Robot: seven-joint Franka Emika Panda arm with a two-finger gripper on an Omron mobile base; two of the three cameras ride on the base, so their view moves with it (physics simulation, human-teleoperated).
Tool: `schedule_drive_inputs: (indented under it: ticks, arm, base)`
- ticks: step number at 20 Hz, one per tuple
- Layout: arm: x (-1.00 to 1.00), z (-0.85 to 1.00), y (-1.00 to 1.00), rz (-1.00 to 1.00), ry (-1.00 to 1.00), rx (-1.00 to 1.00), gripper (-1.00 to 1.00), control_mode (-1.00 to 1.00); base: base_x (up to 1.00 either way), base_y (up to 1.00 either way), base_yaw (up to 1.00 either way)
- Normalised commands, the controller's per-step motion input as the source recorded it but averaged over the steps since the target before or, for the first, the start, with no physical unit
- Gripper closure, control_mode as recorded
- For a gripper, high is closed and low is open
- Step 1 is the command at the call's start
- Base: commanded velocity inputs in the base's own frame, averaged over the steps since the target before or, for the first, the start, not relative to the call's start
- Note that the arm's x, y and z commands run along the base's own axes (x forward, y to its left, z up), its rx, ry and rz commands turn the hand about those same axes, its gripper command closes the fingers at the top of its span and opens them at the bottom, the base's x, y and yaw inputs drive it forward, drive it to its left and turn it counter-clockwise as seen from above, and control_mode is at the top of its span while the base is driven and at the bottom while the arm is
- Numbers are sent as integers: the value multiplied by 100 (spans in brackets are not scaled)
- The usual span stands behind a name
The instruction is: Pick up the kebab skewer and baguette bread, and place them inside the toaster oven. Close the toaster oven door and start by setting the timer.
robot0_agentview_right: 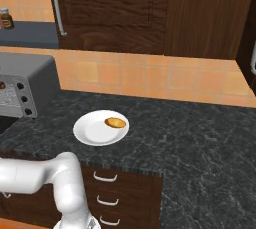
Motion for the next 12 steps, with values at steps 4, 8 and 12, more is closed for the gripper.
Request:
schedule_drive_inputs:
  ticks: [4,8,12]
  arm:
    - [24,-26,0,0,0,0,100,-100]
    - [28,-20,0,0,1,0,100,-100]
    - [15,-6,0,1,4,0,-100,-100]
  base:
    - [0,0,0]
    - [0,0,0]
    - [0,0,0]
